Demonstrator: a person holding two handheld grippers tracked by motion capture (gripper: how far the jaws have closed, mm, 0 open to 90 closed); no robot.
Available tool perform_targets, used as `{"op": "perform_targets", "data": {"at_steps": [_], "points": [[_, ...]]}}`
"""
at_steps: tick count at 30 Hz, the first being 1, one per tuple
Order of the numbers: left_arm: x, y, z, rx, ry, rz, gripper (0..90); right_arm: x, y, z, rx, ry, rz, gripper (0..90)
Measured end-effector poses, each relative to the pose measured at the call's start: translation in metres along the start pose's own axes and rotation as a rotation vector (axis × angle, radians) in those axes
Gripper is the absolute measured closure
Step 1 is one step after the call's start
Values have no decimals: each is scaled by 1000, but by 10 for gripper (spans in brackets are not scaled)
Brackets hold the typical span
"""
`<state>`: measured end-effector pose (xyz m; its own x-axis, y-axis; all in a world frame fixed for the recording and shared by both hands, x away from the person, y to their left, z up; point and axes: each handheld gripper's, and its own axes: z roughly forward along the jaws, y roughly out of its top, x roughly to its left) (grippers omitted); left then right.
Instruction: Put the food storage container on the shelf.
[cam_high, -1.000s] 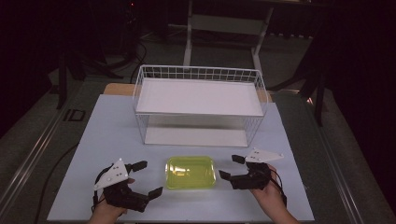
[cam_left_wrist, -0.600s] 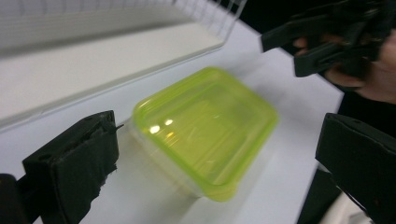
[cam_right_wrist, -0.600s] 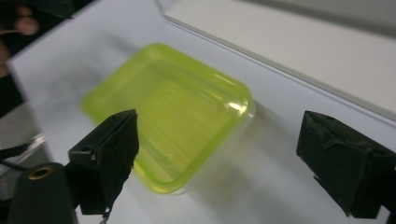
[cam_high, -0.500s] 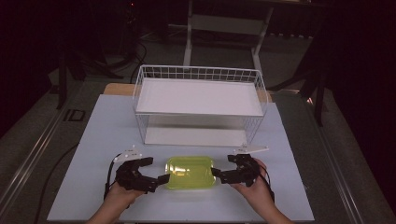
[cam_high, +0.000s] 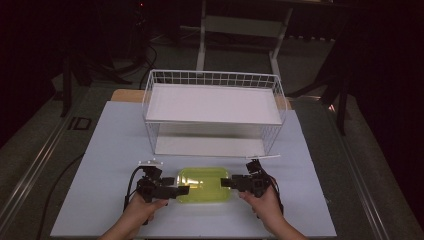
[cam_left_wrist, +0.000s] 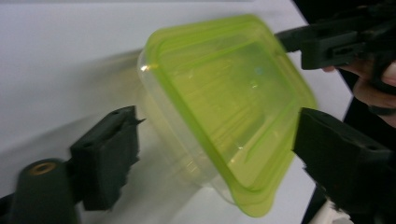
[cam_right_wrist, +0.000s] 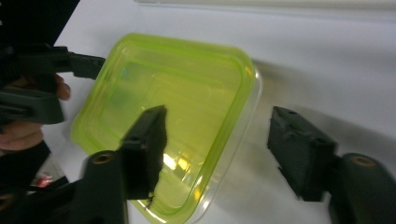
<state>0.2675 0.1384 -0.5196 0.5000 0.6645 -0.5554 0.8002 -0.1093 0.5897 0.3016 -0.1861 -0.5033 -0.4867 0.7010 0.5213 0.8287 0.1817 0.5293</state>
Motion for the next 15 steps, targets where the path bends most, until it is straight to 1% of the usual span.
{"op": "perform_targets", "data": {"at_steps": [1,2,3,4,5,6,7,8,9,10,11,12,13,14,15], "points": [[0,0,0,1,4,-8,217,-1,-1,2,13,15,13,439],[0,0,1,1,7,-18,249,-2,-2,3,22,29,35,484],[0,0,0,2,30,-30,355,-2,-4,3,35,38,53,536],[1,-1,0,-2,27,-37,396,-2,-5,3,35,32,54,582],[2,-1,-1,-2,27,-31,456,-3,-6,2,37,31,52,604],[2,-1,-1,1,44,-27,517,-3,-6,2,40,24,52,629],[4,-1,-1,0,35,-36,535,-3,-7,2,41,15,53,679],[5,-1,0,6,38,-51,614,-3,-7,2,48,13,60,698],[5,-1,0,6,38,-51,638,-4,-7,2,49,14,67,703],[7,-1,0,11,32,-56,638,-4,-7,2,49,14,67,703],[7,-1,0,13,18,-81,676,-4,-7,3,59,19,75,706],[6,-1,1,13,25,-80,678,-3,-7,3,56,15,69,708],[5,0,1,23,24,-83,686,-2,-7,3,54,11,67,713],[5,0,1,23,24,-83,696,-2,-7,3,57,12,69,720],[4,1,0,34,19,-106,706,-2,-7,2,59,15,73,723]]}}
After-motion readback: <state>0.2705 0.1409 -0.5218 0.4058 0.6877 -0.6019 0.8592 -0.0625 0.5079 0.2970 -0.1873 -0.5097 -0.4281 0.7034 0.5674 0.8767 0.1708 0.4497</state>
